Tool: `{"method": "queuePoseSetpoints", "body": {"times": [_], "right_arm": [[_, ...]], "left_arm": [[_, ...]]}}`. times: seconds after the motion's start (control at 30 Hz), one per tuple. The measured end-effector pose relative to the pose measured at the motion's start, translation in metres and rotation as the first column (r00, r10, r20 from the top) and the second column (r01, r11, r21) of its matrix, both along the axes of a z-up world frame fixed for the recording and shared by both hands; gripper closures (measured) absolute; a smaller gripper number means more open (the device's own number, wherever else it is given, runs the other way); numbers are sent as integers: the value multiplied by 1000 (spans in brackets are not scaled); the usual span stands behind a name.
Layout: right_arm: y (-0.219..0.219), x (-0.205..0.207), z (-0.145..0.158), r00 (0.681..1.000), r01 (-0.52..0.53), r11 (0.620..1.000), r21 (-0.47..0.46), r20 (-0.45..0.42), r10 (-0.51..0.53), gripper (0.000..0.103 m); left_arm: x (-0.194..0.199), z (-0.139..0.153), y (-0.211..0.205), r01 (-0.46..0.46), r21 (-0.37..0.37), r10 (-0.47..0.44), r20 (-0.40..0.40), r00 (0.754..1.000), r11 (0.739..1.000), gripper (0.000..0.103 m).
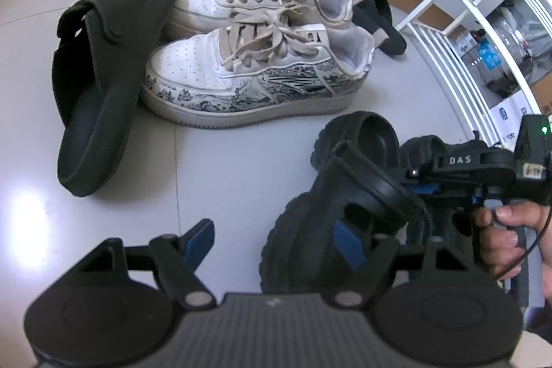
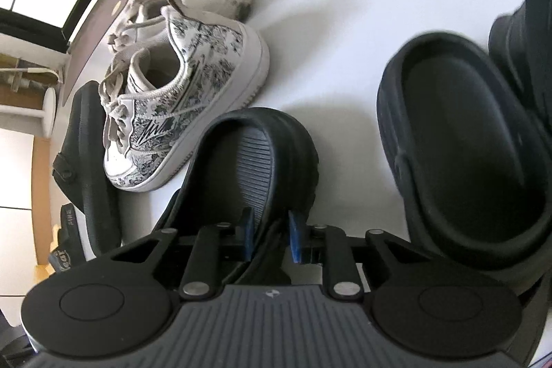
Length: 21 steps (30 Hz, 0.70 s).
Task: Organize scattered shoes
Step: 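Open the left tool off the slide while the right tool holds it, then carry the black slide with the right tool beside the black clog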
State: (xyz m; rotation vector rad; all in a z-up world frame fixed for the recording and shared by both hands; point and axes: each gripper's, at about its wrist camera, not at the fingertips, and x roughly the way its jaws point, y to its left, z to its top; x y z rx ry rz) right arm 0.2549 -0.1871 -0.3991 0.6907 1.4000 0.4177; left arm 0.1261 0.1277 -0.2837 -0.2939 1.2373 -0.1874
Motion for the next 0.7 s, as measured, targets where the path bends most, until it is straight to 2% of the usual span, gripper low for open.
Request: {"method": "queuePoseSetpoints", "body": {"times": [0.1,0.17,0.2,0.37,0.43,0.57,0.7], "right_arm": [[-7,4,-1,1000,22,999,36,-7,-22,73],[-12,6,7,999,36,998,55,24,-38,53],[-13,5,9,999,35,998,58,32,-37,50],[-8,-4,28,995,-7,998,56,95,2,19],[-1,-10,34,994,-32,999,28,110,29,13],[9,-20,35,994,-57,998,-16,95,58,7],[20,-26,32,993,-88,996,-15,80,89,7]], "left_arm": [[1,1,-1,1,-1,-1,3,1000,1000,24],[1,1,-1,-1,-1,1,4,1000,1000,24],[0,1,-1,-3,-2,3,3,1000,1000,24],[-2,1,-2,-6,-15,6,-6,1000,1000,24],[-3,0,-2,-7,-12,7,-8,1000,1000,24],[-2,0,1,-15,-10,15,-5,1000,1000,24],[-2,-2,1,-28,-27,27,-18,999,999,24]]}}
